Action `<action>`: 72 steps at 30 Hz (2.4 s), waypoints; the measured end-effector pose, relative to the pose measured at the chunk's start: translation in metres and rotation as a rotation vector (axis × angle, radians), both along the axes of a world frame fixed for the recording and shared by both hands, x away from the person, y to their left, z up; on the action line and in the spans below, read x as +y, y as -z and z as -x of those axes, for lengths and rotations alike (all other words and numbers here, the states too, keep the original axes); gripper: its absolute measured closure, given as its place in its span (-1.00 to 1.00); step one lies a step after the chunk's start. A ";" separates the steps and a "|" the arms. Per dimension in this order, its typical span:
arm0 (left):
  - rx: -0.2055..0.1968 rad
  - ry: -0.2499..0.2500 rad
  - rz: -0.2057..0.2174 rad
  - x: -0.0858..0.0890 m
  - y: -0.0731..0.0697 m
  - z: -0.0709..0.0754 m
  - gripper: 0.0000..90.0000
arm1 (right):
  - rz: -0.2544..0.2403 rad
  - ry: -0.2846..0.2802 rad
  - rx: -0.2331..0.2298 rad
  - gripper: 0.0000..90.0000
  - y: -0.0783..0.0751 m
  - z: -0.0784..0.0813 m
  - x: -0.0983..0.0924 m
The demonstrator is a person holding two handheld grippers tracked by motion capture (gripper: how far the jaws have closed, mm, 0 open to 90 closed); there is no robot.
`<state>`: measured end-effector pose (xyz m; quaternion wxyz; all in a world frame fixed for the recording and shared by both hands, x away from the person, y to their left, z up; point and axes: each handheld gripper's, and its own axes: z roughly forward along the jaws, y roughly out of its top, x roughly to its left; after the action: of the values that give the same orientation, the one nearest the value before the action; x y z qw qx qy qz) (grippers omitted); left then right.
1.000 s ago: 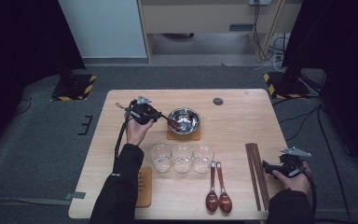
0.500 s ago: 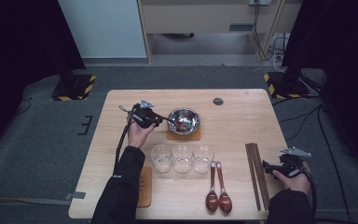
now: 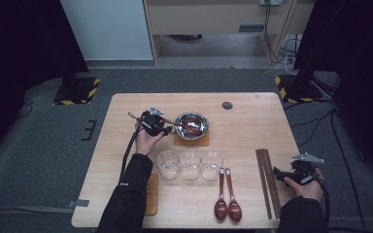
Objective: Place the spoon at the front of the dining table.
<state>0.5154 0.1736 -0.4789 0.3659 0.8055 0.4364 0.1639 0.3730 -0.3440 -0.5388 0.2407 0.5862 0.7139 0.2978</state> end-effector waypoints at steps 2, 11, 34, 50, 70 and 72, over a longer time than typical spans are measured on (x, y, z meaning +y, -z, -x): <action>0.004 0.005 0.005 0.000 0.001 0.000 0.21 | 0.000 0.000 0.000 -0.98 0.000 0.000 0.000; 0.014 0.012 -0.003 0.003 0.003 0.004 0.15 | 0.000 0.000 0.000 -0.98 0.000 0.000 0.000; -0.034 -0.040 0.060 0.040 -0.015 0.048 -0.19 | 0.000 -0.001 0.000 -0.98 0.000 0.000 0.000; -0.078 -0.090 0.073 0.067 -0.023 0.081 -0.30 | -0.004 0.001 -0.021 -0.80 -0.001 0.002 -0.001; -0.061 -0.149 0.047 0.106 -0.009 0.115 -0.46 | -0.016 -0.013 -0.073 -0.51 -0.021 0.005 0.003; -0.060 -0.149 0.041 0.108 -0.007 0.116 -0.49 | -0.016 -0.020 -0.080 -0.51 -0.024 0.005 0.004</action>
<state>0.3998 0.2817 -0.4714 0.3820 0.7577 0.4874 0.2058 0.3675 -0.3398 -0.5148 0.2615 0.5685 0.7071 0.3293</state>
